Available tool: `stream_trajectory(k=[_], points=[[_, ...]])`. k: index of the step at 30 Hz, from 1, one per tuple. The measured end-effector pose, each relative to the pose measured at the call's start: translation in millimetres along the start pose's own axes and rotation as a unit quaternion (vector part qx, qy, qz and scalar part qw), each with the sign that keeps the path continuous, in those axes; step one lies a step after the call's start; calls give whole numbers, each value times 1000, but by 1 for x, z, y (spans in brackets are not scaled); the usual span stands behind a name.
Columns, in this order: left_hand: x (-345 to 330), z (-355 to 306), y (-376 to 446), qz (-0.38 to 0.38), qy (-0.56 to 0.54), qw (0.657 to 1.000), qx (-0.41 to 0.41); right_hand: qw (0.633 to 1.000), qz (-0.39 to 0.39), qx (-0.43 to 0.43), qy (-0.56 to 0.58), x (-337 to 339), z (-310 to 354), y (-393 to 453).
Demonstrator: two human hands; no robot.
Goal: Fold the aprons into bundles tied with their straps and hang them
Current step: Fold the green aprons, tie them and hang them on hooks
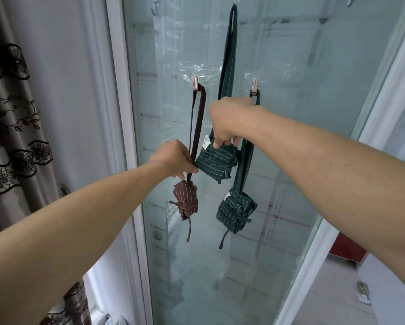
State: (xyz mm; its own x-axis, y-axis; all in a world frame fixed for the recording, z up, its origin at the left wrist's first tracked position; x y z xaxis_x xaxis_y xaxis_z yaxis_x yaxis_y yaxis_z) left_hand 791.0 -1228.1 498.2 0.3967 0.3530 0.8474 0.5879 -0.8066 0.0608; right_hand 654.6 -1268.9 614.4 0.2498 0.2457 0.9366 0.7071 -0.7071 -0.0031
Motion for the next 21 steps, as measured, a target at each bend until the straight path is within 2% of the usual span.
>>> stream_trajectory(k=[3,7,9,12,14,15,17,19,21], points=[[4,5,3,-9,11,1000,19,1000,8,25,15,-2,2,-3],[1,17,9,-11,-6,997,77,988,10,125,88,-19,15,-6],[-7,27,4,54,-33,989,136,982,47,145,109,-31,25,-5],[-25,35,-7,179,-71,966,175,987,59,138,59,-44,31,-1],[-34,34,-11,201,-76,961,176,990,36,125,56,-44,31,1],[-38,34,-12,194,-70,963,173,991,9,117,69,-41,30,3],[-46,33,-11,165,-59,971,162,984,-98,102,107,-31,24,10],[-54,34,-10,147,-56,975,160,957,-237,97,133,-16,17,18],[-58,35,-9,142,-61,974,165,934,-317,100,130,1,10,21]])
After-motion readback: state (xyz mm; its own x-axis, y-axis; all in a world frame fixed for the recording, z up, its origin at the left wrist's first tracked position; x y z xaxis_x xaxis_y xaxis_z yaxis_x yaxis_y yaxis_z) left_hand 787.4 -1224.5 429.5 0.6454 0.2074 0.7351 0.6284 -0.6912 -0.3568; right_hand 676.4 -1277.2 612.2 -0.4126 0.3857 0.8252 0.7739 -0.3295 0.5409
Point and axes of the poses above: each hand's wrist, its own y-axis towards the middle knuckle, its own x-axis out of the back of the hand, z = x × y, the point moved 2 cm from there along y, towards the middle knuckle, and after that the axes turned 11 degrees about x, right-handed, at the moved point
